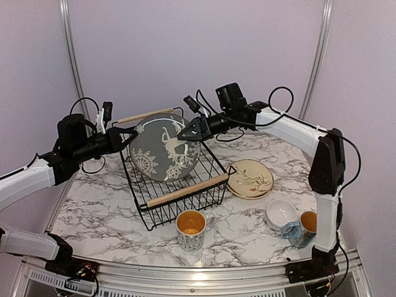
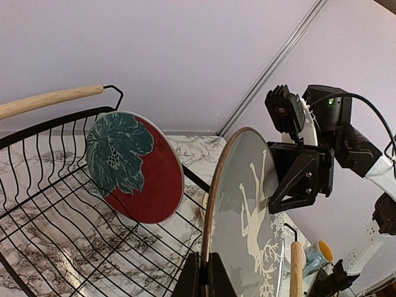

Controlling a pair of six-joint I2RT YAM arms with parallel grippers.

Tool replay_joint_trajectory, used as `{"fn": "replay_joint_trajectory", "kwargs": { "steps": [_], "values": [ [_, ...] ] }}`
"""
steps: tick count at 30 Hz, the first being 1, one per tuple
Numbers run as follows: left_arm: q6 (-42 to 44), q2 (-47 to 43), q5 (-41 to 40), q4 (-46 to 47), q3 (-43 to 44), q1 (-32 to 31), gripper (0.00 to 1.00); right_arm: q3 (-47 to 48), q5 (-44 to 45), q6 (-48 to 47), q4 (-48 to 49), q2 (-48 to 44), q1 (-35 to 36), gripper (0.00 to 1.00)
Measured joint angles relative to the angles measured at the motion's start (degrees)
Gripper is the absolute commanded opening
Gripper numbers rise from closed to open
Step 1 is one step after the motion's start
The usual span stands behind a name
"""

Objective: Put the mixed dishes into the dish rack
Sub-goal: Pass from the left arm to the right, then insert the plate into the dish rack.

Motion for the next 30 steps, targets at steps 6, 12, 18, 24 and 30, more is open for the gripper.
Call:
{"fn": "replay_joint_trajectory", "kwargs": {
  "steps": [6,12,18,24,30],
  "values": [
    [0.9,0.0,-0.1,0.0,0.0,0.0,0.0,0.0,0.2,0.0,0.2,0.0,-0.6,0.05],
    [1.4,0.0,-0.4,0.0,0.0,-0.2,0.33,-0.5,-1.9,0.6,0.5,0.0,-1.5,0.0],
    [1.3,0.1,-4.5,-3.2,3.6,-0.3,0.55,-0.1,3.9,-3.1,-3.6,0.0,-1.9,0.0],
    [2.9,-0.8,-12.0,-10.3,7.5,-0.3,0.58,1.6,10.9,-6.5,-6.3,-1.0,-4.2,0.0],
    [3.2,-4.5,-17.7,-15.3,7.2,-0.2,0.58,2.8,19.6,-7.9,-6.6,-3.9,-4.7,0.0]
  ]
}}
